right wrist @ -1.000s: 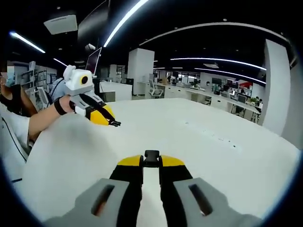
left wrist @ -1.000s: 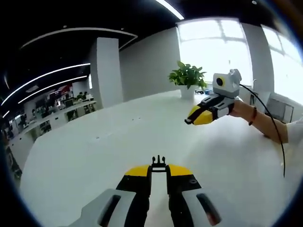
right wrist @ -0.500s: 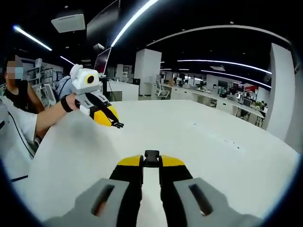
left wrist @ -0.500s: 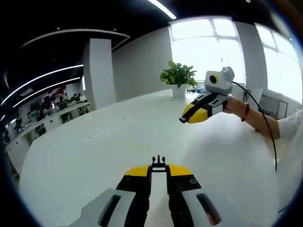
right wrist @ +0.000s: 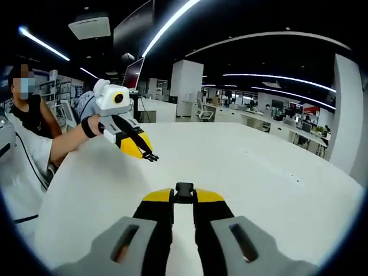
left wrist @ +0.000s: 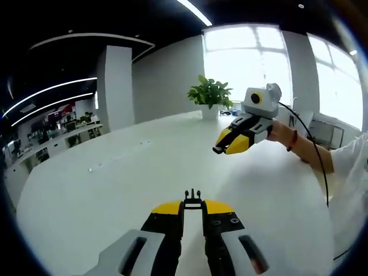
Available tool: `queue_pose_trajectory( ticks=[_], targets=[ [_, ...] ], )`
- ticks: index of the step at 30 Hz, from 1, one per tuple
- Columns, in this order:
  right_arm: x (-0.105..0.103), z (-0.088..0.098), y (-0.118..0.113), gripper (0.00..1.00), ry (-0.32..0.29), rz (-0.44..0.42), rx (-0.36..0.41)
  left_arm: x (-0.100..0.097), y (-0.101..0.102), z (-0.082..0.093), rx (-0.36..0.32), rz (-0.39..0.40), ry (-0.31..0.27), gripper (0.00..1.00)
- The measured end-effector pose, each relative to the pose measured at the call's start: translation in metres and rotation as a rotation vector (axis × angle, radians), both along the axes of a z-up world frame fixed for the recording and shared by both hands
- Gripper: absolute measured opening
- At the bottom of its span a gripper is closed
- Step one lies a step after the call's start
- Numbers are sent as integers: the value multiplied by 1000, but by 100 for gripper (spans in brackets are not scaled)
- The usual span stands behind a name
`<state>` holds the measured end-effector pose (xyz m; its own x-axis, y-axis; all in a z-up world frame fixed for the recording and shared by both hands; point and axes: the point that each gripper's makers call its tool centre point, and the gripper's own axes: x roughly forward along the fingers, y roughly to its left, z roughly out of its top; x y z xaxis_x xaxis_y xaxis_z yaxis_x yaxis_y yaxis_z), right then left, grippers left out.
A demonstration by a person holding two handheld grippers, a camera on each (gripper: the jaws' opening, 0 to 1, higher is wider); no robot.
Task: Snap the two parts of the plastic buckle together until the buckle closes and remains connected.
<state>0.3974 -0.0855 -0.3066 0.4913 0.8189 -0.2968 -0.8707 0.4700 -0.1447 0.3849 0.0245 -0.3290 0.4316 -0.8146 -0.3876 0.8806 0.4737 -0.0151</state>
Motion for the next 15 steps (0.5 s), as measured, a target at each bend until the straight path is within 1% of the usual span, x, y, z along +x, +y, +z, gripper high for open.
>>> queue_pose_trajectory(
  ticks=[2, 5, 7, 10, 15],
  targets=[
    [-2, -8, 2, 12, 8, 3, -22, 1, 0, -1, 0, -8, 4, 11],
    [-4, -12, 1, 12, 20, 19, -34, -1, -1, -1, -6, -19, 14, 11],
    [-5, -14, 1, 12, 21, 22, -41, -2, -1, -2, -3, -23, 8, 11],
    [-7, -13, 2, 12, 22, 32, -35, -2, -3, -2, -9, -35, 15, 11],
    [-5, -17, 6, 12, 22, 55, -51, -4, -6, -7, 9, -68, 12, 11]
  ],
)
